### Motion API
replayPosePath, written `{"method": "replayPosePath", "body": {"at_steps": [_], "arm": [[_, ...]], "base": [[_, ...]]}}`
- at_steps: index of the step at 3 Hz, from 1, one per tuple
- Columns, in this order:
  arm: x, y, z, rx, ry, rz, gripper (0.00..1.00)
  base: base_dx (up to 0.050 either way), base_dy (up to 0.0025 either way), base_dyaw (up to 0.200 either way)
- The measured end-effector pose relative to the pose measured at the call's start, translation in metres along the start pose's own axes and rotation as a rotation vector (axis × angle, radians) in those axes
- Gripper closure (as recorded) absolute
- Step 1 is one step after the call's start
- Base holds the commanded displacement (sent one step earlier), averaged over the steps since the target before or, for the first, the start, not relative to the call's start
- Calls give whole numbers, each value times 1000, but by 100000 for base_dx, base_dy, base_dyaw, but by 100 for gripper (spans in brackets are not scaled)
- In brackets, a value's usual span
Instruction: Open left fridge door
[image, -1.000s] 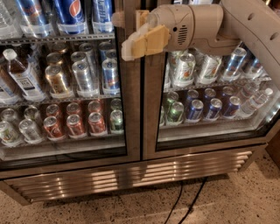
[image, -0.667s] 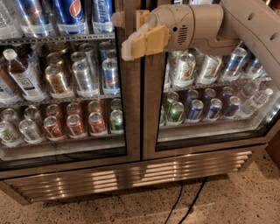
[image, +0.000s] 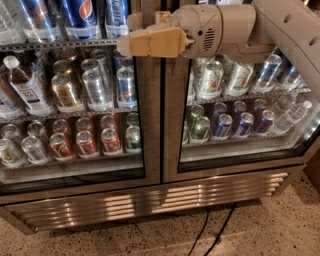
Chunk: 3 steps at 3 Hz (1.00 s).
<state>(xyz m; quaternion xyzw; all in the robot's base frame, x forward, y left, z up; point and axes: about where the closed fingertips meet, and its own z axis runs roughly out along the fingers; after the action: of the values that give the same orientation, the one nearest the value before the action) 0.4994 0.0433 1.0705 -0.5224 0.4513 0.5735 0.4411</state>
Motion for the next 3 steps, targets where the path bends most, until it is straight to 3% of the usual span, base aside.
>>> {"method": "replayPosePath", "body": {"at_steps": [1, 2, 3], "arm": [[0, 0, 0, 0, 0, 0, 65], [0, 0, 0, 0, 0, 0, 100], [0, 0, 0, 0, 0, 0, 100]], "base": [[0, 0, 0], [-5000, -1, 4], [-4999, -1, 6]]}}
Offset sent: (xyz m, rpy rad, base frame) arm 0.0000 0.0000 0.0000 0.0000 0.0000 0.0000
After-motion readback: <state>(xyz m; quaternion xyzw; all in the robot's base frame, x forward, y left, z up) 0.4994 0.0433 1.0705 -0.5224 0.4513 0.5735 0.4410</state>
